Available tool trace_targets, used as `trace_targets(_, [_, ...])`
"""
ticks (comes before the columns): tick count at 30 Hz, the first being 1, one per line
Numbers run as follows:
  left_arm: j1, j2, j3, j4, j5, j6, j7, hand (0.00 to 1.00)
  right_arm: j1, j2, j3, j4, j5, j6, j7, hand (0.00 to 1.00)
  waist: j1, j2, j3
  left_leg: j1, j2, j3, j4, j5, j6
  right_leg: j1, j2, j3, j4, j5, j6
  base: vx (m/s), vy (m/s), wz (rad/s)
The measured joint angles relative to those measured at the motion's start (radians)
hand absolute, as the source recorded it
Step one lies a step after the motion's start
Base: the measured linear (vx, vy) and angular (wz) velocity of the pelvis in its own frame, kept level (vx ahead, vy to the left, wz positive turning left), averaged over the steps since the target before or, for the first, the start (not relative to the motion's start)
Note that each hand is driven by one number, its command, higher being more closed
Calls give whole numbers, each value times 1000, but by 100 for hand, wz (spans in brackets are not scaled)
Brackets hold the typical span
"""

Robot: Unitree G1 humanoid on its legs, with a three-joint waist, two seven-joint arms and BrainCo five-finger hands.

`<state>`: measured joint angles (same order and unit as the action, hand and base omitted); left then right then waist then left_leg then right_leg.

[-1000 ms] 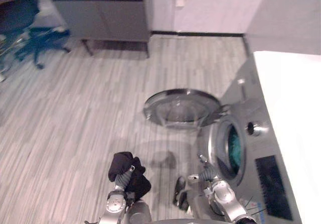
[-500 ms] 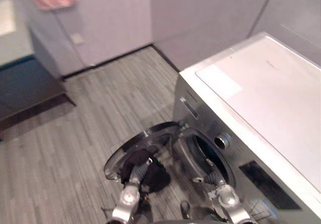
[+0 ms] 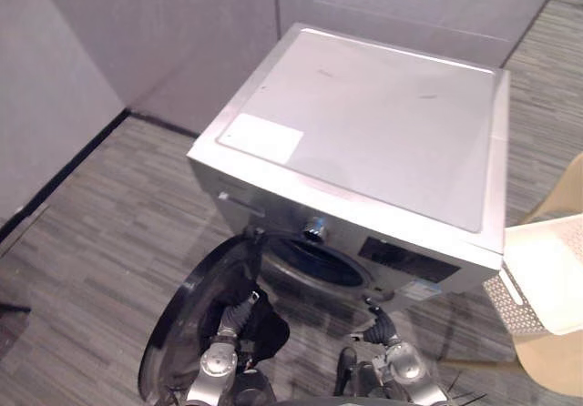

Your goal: Pick up the laundry basket with both hands and put the clothes into the washing machine.

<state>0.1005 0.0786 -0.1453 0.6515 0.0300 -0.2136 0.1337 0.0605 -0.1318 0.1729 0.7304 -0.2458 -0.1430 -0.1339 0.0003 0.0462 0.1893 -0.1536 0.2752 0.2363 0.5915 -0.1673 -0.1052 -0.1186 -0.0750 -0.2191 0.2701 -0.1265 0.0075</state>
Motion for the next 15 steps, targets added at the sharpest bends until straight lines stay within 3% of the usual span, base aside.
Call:
trace_targets(1, [-1,-7,-1,-1,0,0,0,100,-2,-6,-13,-1,0,1,-3,0,5,-9,5,-5,-22,-47,-7,-17,-8,-2,-4,19,8,2,-1,161,-22,-101])
trace_targets(3, [-10,-19,-2,-11,-2,0,2,100,1,-10,-43,0,3,2,-22,0,9,-2,4,-1,-67,-121,-93,-28,-14,-3,-9,45,19,3,1,118,29,-72])
trace_targets(4, [-17,-24,-10,-16,-4,-2,3,100,5,-14,-57,0,5,2,-27,0,8,15,2,14,-74,-132,-200,-4,-15,-4,3,54,28,4,6,122,81,-57])
trace_targets(6, [-44,-23,-13,-16,-23,-5,4,100,-1,-22,-58,5,10,3,-30,0,7,36,4,20,-69,-120,-230,8,-9,-25,15,70,63,-11,30,87,122,-44])
trace_targets(7, [-69,-12,-14,-27,-29,-6,6,100,-17,-11,-56,5,12,1,-36,0,-2,6,24,0,-87,-105,-218,7,-8,-82,-12,86,132,-20,40,-23,110,-32])
trace_targets(8, [-81,0,-14,-53,-38,-8,11,100,-39,0,-56,5,20,0,-37,0,-6,-16,48,-36,-94,-85,-174,-8,10,-140,-33,95,198,-33,47,-67,101,-34])
trace_targets(10, [-102,14,-13,-95,-45,-9,24,100,-91,2,-58,6,37,1,-41,0,-15,-23,108,-116,-94,-66,-50,-60,26,-231,-40,118,301,-48,54,-165,103,-43])
trace_targets(15, [-154,13,-2,-221,-73,-9,64,100,-179,-16,-59,-11,72,8,-66,0,-23,-8,199,-348,-68,-59,273,-232,68,-461,-81,142,556,-157,70,-257,102,-22])
